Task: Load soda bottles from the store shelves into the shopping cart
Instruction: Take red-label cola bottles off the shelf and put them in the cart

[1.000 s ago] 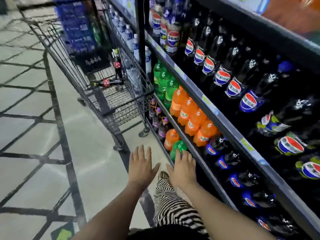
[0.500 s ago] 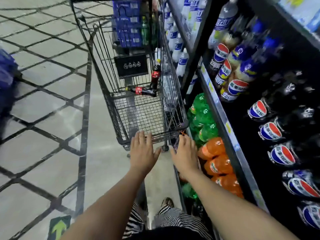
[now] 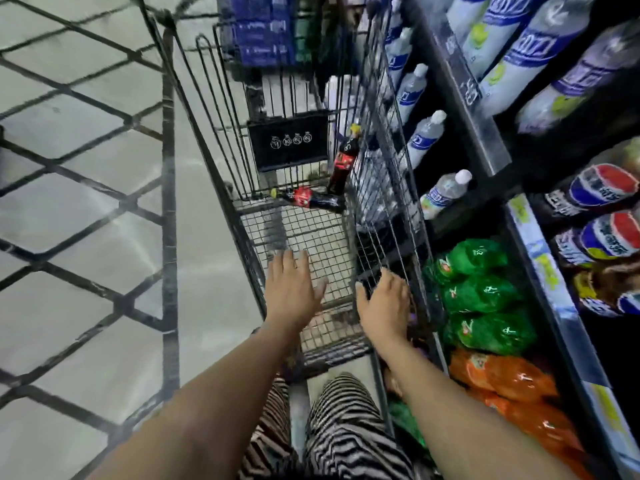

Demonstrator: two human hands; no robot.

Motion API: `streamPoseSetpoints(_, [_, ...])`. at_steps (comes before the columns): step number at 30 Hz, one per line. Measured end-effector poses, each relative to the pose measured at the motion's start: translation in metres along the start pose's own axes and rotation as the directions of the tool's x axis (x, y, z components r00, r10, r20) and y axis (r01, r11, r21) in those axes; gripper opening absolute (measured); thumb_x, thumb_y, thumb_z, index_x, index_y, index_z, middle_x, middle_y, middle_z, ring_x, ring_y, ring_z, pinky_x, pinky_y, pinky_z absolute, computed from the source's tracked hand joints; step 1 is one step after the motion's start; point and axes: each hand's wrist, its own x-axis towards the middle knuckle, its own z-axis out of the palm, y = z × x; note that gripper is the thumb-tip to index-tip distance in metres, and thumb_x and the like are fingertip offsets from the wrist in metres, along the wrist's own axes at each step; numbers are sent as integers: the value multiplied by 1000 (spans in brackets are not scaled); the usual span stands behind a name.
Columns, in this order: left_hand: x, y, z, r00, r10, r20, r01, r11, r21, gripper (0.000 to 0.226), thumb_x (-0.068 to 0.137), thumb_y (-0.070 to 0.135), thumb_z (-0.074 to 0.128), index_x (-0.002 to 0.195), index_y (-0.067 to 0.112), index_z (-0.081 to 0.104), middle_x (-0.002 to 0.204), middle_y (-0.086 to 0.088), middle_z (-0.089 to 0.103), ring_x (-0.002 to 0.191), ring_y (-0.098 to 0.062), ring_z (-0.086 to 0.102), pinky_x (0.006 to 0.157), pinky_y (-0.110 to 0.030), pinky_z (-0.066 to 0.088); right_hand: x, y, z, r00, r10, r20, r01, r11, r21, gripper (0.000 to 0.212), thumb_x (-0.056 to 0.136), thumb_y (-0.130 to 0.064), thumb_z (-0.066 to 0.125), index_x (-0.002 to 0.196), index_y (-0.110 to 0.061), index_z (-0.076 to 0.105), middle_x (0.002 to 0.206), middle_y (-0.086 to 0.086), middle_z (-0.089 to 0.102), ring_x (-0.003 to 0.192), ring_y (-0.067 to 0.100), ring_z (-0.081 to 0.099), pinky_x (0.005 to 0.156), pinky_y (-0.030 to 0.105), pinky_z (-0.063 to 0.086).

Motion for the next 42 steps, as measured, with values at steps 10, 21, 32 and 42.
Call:
streamPoseSetpoints(10, [131, 1, 42, 980, -123, 157, 139, 986, -97, 76, 96, 62, 23, 150, 9, 20, 154, -19, 27, 143, -35, 23, 117, -45, 20, 146, -43, 41, 983, 113, 147, -138, 976, 171, 65, 94, -40, 52, 143, -7, 28, 143, 16, 38, 128, 32, 40, 98, 40, 39])
streamPoseSetpoints(21, [332, 26, 147, 766, -621, 166, 565, 527, -635, 80, 89, 63, 47, 136, -1, 39, 131, -21, 51, 121, -38, 47, 102, -45, 37, 366, -51, 157, 991, 77, 106, -116, 893, 436, 68, 89, -40, 60, 142, -6, 33, 142, 14, 43, 131, 28, 40, 108, 35, 33])
streamPoseSetpoints(32, [402, 7, 218, 460, -873, 161, 412, 49, -910, 71, 71, 64, 71, 119, 14, 55, 115, -1, 64, 110, -22, 60, 88, -26, 40, 441, -57, 241, 990, 139, 10, -116, 782, 612, 54, 80, -36, 73, 120, -8, 51, 108, 0, 63, 100, 15, 59, 79, 18, 38])
streamPoseSetpoints(42, [397, 8, 200, 421, -867, 265, 305, -140, -942, 49, 67, 41, 83, 101, 15, 62, 93, 3, 69, 85, -16, 67, 84, -31, 53, 439, -59, 236, 990, 143, -17, -94, 734, 672, 47, 73, -30, 79, 111, -10, 59, 95, -7, 64, 89, 11, 62, 78, 19, 44])
